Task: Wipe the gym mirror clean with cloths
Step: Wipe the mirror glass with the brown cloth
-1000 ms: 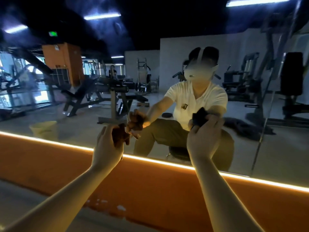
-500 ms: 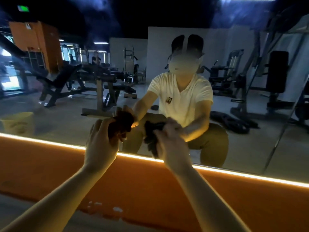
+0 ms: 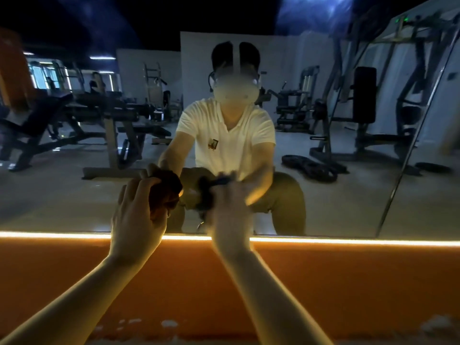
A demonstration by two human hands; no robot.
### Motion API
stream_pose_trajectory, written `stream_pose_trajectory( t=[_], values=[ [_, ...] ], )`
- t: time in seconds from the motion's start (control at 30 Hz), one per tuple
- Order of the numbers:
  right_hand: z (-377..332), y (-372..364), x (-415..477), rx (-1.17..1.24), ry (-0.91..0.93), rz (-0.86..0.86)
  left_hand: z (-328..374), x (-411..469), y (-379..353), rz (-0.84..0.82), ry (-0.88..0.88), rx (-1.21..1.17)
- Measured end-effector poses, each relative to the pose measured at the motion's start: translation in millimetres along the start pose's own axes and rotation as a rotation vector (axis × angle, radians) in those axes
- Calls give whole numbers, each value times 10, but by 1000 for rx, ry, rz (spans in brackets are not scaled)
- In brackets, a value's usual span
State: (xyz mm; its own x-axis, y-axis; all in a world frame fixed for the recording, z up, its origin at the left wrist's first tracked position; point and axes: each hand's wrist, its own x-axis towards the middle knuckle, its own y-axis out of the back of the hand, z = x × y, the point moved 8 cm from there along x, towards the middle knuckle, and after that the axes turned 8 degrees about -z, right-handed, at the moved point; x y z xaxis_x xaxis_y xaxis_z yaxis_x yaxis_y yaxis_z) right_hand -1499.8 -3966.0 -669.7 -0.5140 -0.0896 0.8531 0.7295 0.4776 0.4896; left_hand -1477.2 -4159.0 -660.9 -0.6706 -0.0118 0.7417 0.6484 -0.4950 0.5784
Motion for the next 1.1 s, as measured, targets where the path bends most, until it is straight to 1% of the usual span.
stream_pose_trajectory(
  t=[0.03,0.07,0.1,0.17,0.2,0.27,0.37,0.43,0.47,0.5,0.53,0.6,0.63,0.7,0.73,0.77,0.8,0.83,0.87,0.93,1.0,1.03,1.07,1.1],
  values=[
    [-275,-163,-58,12,124,-93,-18,2,19,11,4,-18],
    [-399,-276,-97,19,208,-171,-22,15,28,20,-2,-29],
    [-374,-304,-101,13,249,-205,-11,27,30,26,-12,-31],
    [-14,-98,-58,-15,232,-124,7,54,8,31,-33,-32],
    [270,68,-41,-48,175,-57,1,62,-12,29,-39,-33],
    [909,480,-40,-132,-21,74,-15,77,-41,26,-55,-36],
    [1588,869,-180,-156,-454,171,-59,83,-67,-1,-89,-24],
    [1674,818,-274,-83,-711,203,-88,67,-81,-33,-112,-12],
    [1593,739,-279,-40,-766,219,-95,51,-86,-48,-123,-6],
    [1432,632,-261,-2,-761,230,-96,36,-81,-58,-141,4],
    [1202,510,-223,29,-696,229,-95,21,-70,-62,-161,16],
    [565,235,-118,96,-451,165,-112,11,-30,-54,-183,21],
    [185,57,-77,87,-276,79,-142,15,-11,-44,-169,10],
    [-526,-307,-134,6,115,-168,-213,41,17,-18,-133,-21],
    [-657,-412,-193,-24,234,-258,-226,57,25,-11,-131,-27],
    [-599,-408,-194,-44,266,-286,-223,70,22,-10,-141,-26],
    [-406,-316,-164,-62,238,-252,-221,78,18,-6,-156,-19],
    [-142,-163,-129,-81,181,-167,-223,78,13,-1,-170,-8],
    [188,40,-98,-102,83,-53,-229,70,7,-2,-182,4],
    [844,498,-67,-97,-256,160,-249,51,20,-14,-207,21],
    [1205,730,-100,-34,-609,288,-286,52,70,-15,-213,11],
    [1197,723,-101,-18,-703,309,-321,51,106,-10,-201,6],
    [1091,659,-76,-4,-721,312,-358,50,142,-5,-185,1],
    [906,552,-21,7,-671,309,-392,51,177,-1,-172,-5]
  ],
)
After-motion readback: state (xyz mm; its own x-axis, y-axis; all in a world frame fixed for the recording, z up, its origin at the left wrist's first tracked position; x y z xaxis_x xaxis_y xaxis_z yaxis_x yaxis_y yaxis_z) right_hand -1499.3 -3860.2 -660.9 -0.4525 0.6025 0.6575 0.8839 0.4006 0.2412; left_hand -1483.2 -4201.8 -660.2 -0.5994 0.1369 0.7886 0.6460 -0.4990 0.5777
